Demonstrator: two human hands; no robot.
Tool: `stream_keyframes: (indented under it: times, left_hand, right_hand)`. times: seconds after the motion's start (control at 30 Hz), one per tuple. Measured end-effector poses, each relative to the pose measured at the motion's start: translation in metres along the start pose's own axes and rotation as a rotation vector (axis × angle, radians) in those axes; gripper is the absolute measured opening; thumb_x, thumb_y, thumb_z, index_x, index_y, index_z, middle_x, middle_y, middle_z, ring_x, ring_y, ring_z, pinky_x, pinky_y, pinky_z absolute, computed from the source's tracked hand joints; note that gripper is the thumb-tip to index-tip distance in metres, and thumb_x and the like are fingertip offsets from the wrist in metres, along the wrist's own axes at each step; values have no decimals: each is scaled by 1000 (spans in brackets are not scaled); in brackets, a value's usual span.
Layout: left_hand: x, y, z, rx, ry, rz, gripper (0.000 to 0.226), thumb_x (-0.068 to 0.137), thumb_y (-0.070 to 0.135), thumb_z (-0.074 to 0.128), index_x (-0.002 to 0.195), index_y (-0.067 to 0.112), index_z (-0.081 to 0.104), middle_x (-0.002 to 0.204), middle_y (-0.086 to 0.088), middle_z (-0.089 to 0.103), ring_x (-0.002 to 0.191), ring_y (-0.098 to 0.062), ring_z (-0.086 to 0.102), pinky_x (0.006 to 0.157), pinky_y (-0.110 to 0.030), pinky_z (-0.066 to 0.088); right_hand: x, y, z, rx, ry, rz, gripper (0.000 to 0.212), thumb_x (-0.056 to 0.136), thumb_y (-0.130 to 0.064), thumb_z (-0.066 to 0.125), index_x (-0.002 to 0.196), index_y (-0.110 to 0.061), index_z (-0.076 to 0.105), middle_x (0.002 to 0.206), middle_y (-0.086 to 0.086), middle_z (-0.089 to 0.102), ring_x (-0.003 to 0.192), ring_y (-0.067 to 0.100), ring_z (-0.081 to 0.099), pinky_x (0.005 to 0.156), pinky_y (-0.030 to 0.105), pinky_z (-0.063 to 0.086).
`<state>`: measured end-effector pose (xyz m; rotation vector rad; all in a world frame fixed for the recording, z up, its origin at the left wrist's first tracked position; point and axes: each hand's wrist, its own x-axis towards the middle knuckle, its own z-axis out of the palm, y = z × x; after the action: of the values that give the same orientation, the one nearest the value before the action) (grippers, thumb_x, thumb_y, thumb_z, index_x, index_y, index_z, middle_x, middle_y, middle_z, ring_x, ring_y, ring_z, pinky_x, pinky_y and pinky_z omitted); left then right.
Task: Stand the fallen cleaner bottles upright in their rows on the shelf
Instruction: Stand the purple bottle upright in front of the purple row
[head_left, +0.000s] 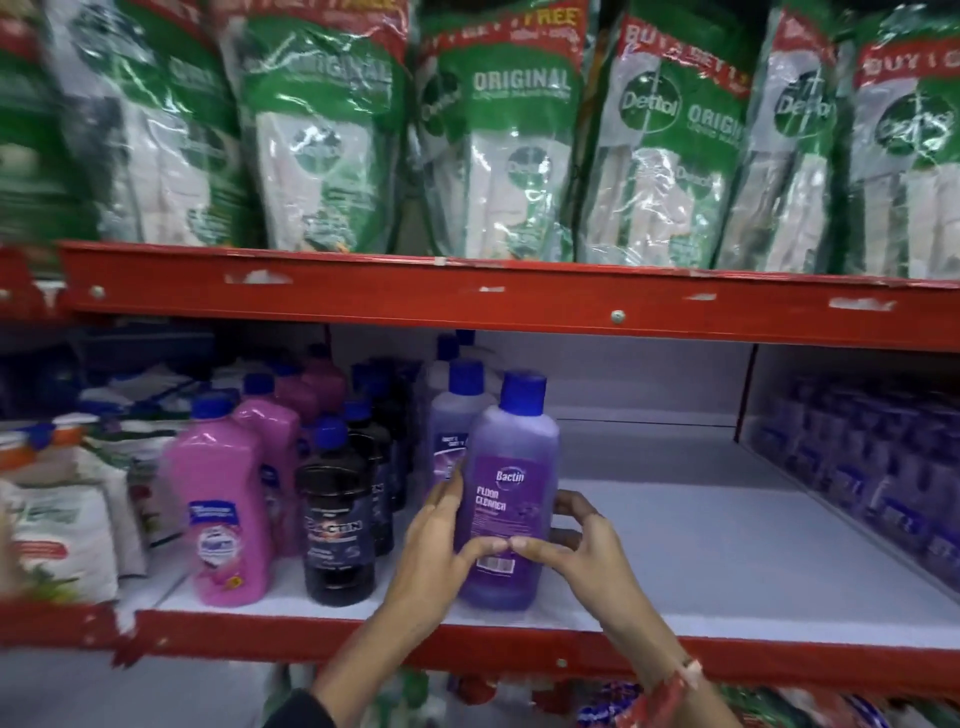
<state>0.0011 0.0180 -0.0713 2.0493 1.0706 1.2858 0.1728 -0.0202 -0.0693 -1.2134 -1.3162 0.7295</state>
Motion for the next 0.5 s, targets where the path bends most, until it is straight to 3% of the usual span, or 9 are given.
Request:
stream_keyframes:
  times: [0.1, 0.23, 0.37, 0.5]
  left_hand:
    - [-6, -11, -26, 91, 46, 14, 86, 73, 41, 72, 145, 23, 27, 127, -1, 53, 120, -15, 53, 101, -41, 47]
    - [-14, -22, -38, 83, 71, 13, 84, 77, 31, 72, 146, 18, 26, 127, -3, 52, 120, -13, 52, 102, -38, 46]
    - [-15, -31, -36, 68, 108, -1, 83, 79, 32, 70, 147, 17, 24, 131, -3, 51, 120, -11, 51, 102, -32, 45]
    - [-16, -36, -30, 20, 134, -1, 79, 81, 29, 68, 147, 24, 25, 135, -2, 47, 123, -13, 52, 102, -39, 47]
  right_hand:
    - [4, 0, 29, 5, -21, -20, 54, 64, -14, 85, 110, -19, 57, 109, -3, 68, 91, 20, 72, 83, 41, 60]
    - [7, 7, 50, -28, -27, -36, 59, 67, -11, 84, 119, -11, 55, 115, 2, 67, 93, 21, 71, 85, 40, 59]
    - [11, 10, 50, -65, -43, -50, 59, 70, -11, 81, 123, -12, 54, 118, 0, 66, 93, 14, 70, 79, 26, 58]
    - [11, 8, 49, -128, -39, -59, 57, 72, -19, 80, 123, -22, 55, 120, -6, 66, 95, 2, 68, 73, 13, 55]
